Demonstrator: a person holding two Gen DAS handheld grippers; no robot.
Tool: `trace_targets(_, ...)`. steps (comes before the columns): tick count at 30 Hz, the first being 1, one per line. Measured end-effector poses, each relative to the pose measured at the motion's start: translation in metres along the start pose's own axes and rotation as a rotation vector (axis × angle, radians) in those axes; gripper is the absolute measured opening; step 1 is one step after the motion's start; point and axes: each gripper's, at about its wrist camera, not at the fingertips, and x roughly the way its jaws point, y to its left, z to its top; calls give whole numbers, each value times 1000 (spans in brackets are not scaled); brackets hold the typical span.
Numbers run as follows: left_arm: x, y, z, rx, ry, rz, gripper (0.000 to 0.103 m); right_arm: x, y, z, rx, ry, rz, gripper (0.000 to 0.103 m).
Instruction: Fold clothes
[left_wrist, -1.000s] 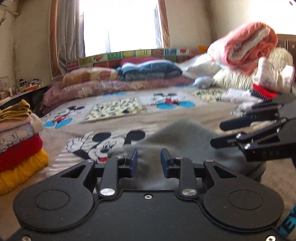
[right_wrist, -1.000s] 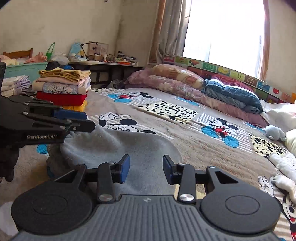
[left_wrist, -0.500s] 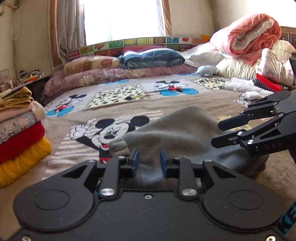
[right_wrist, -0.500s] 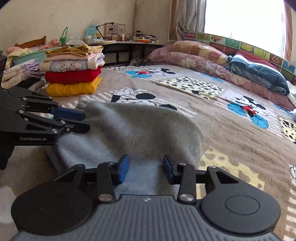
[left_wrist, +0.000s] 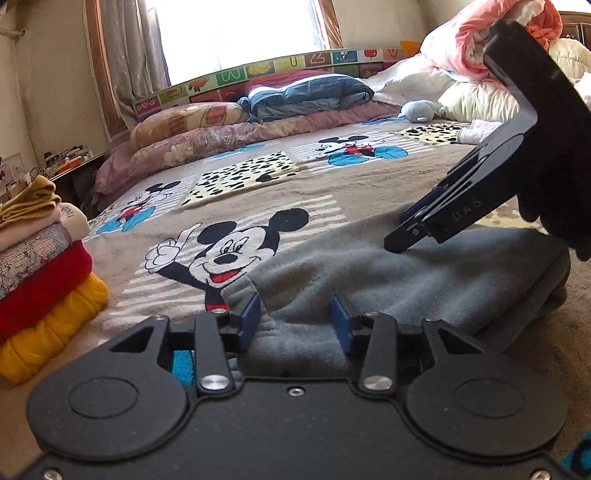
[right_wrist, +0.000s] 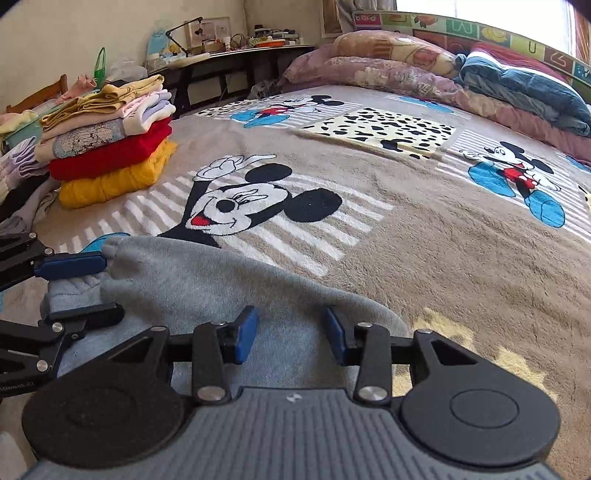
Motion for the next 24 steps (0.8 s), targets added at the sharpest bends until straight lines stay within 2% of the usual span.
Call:
trace_targets(2,-3,3,0,-17,-10,-9,41,-18,0,0,2,-37,-29,41)
trace_targets(4,-15,7,3,-46,-60,-22,41,-41,0,-3,29,-100,-54,41)
trace_targets(8,-39,3,11,-62,-174,-62,41,-88,18,-35,-1,-223,-97,41)
trace_targets(11,-42,-7,13,-34,-209,-92,41,-100,43,-61,-59,-259,-116,41)
trace_targets(14,-23,-18,10,-10,-127,-87,41,-95,55,-79,-60,-250,-125,41)
trace_targets(16,3,-23,3,9,23,-70,42,-86,56,-87,-57,-231,-131,41)
trace_targets(20,8,-25,6,3,55,-56,42,-74,56,-93,-27,-192,-131,41)
trace_targets(24,-3,-22,3,-12,18,-74,42,-71,52,-87,5,-141,-117,43)
